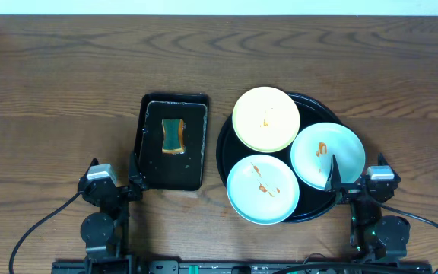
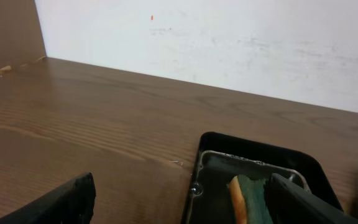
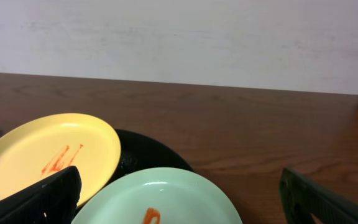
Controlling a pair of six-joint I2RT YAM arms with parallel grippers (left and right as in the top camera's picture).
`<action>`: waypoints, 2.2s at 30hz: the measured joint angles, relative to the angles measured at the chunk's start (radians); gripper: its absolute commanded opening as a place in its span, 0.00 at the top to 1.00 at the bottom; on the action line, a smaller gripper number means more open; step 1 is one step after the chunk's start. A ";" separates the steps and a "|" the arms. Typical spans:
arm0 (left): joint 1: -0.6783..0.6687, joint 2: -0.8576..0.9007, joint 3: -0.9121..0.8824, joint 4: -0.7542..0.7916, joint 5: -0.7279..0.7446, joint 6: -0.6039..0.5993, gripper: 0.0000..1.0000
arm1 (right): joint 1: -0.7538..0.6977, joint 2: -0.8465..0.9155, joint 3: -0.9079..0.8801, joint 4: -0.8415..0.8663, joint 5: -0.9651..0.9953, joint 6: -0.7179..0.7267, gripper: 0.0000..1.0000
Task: Clean dirty plates on tray and stack at the side
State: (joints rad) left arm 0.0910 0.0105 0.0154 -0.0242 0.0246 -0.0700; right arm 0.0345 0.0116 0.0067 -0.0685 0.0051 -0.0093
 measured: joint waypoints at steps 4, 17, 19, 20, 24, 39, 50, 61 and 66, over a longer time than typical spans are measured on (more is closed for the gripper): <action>0.000 0.000 0.000 0.000 0.000 0.000 0.12 | 0.000 0.000 0.000 0.000 0.000 0.000 0.01; 0.000 0.000 0.000 0.000 0.000 0.000 0.12 | 0.000 0.000 0.000 0.000 0.000 0.000 0.01; 0.000 0.000 0.000 0.000 0.000 0.000 0.12 | 0.000 0.000 0.000 0.000 0.000 0.000 0.01; 0.000 0.000 0.000 0.000 0.000 0.000 0.12 | 0.000 0.000 0.000 0.000 0.000 0.000 0.01; 0.000 0.000 0.000 0.000 0.000 0.000 0.12 | 0.000 0.000 0.000 0.000 0.000 0.000 0.01; 0.000 0.000 0.000 0.000 0.000 0.000 0.12 | 0.000 0.000 0.000 0.000 0.000 0.000 0.01; 0.000 0.000 0.000 0.000 0.000 0.000 0.12 | 0.000 0.000 0.000 0.000 0.000 0.000 0.01; 0.000 0.000 0.000 0.000 0.000 0.000 0.12 | 0.000 0.000 0.000 0.000 0.010 0.001 0.01; 0.000 0.000 0.000 0.000 0.000 0.000 0.12 | 0.000 0.000 0.000 -0.001 0.010 0.048 0.01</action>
State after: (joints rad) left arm 0.0910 0.0105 0.0154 -0.0242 0.0246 -0.0704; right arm 0.0345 0.0116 0.0067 -0.0692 0.0147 0.0383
